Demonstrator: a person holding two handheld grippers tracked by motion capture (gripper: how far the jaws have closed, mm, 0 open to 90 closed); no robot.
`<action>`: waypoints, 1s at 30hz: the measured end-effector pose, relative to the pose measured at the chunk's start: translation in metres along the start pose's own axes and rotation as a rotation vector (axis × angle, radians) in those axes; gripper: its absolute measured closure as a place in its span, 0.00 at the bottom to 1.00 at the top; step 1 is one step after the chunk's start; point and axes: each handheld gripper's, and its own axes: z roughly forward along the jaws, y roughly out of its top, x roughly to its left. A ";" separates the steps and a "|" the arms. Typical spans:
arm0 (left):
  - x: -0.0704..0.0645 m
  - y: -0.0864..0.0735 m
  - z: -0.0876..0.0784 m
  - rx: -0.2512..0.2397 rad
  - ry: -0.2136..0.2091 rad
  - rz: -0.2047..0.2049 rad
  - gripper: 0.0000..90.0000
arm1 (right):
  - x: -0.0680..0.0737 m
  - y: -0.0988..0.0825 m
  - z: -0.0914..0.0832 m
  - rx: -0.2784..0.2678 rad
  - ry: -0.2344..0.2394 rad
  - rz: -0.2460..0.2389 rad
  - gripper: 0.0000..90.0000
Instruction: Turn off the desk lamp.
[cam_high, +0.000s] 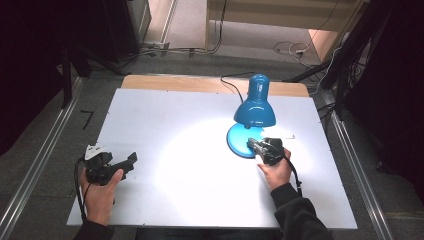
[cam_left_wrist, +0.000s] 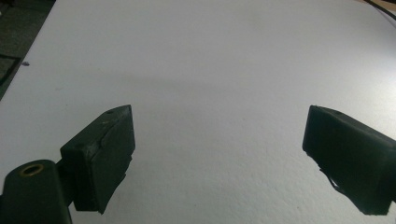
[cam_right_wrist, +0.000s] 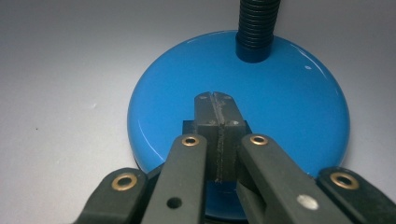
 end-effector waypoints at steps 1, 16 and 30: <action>0.000 0.000 0.000 0.000 0.000 0.000 0.11 | 0.000 0.000 0.000 0.002 -0.001 0.003 0.98; 0.001 0.000 0.000 -0.001 -0.001 -0.003 0.11 | -0.004 0.002 0.005 -0.003 -0.012 0.025 0.98; 0.001 0.000 0.001 0.002 -0.002 -0.004 0.11 | -0.007 0.005 -0.005 -0.039 0.037 0.057 0.76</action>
